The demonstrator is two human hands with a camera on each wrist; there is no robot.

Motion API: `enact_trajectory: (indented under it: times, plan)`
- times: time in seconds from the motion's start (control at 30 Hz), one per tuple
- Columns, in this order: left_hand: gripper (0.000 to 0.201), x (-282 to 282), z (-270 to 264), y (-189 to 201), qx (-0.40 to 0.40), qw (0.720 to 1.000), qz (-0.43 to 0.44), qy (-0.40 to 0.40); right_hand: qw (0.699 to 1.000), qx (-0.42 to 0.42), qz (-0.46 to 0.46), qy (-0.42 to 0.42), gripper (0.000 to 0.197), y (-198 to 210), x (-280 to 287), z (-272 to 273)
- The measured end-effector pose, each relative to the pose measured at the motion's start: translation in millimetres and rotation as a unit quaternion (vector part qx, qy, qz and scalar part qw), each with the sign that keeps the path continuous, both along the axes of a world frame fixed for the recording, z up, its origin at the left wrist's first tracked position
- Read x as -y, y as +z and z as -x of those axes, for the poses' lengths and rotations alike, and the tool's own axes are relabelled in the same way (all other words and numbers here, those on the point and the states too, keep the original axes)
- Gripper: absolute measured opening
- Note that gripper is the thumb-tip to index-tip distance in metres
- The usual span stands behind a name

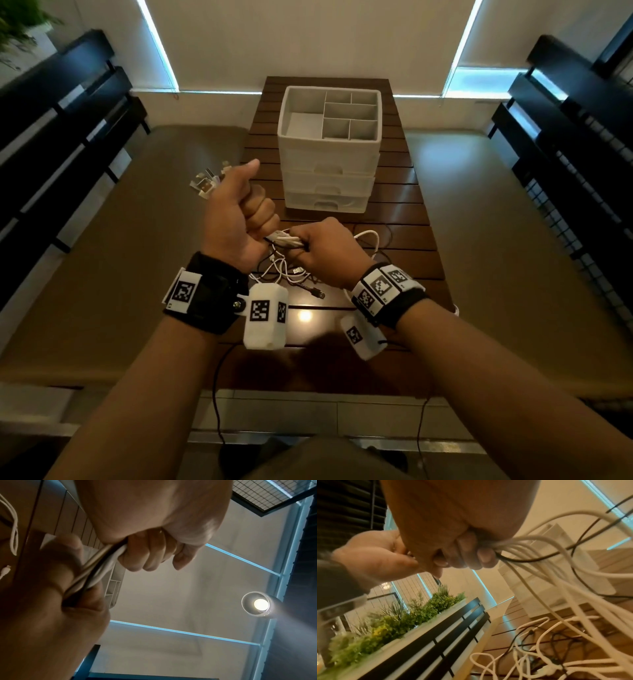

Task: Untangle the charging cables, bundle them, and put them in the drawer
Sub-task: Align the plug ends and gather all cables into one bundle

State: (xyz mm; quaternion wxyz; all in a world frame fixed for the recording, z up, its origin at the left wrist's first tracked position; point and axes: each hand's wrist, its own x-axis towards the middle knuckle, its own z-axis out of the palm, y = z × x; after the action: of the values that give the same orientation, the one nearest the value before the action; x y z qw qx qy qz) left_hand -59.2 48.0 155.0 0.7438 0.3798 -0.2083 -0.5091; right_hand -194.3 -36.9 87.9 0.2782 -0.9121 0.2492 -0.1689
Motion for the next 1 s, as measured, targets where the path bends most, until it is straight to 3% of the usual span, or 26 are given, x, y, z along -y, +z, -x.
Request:
enact_trajectory:
  times: [0.2,0.3,0.43,0.57,0.77,0.9,1.0]
  plan:
    - [0.059,-9.3,-26.2,3.6,0.036,0.999,0.014,0.024,0.991,-0.114,0.036,-0.067,0.016,-11.6,28.6,38.7]
    - [0.060,-13.4,-42.2,6.2,0.039,0.998,0.015,0.042,0.981,-0.128,0.030,-0.145,0.012,-28.7,44.0,67.5]
    - [0.060,-22.8,-66.9,8.4,0.043,0.995,0.009,0.085,0.955,-0.198,0.016,-0.222,0.014,-48.3,57.2,111.4]
    - [0.058,-17.6,-65.0,-0.3,0.063,0.992,-0.022,0.108,0.940,-0.214,0.004,-0.267,0.018,-45.5,59.5,120.5]
    - [0.042,-0.7,-17.8,-17.2,0.261,0.957,-0.116,0.053,0.948,-0.232,0.065,-0.209,0.027,-16.4,46.1,89.2]
    - [0.016,15.9,25.7,-30.5,0.434,0.894,-0.107,-0.026,0.948,-0.262,0.115,-0.142,0.024,-0.2,24.3,63.8]
    - [0.026,18.8,31.2,-48.6,0.495,0.856,-0.084,-0.122,0.950,-0.247,0.148,-0.121,0.023,13.9,12.3,56.7]
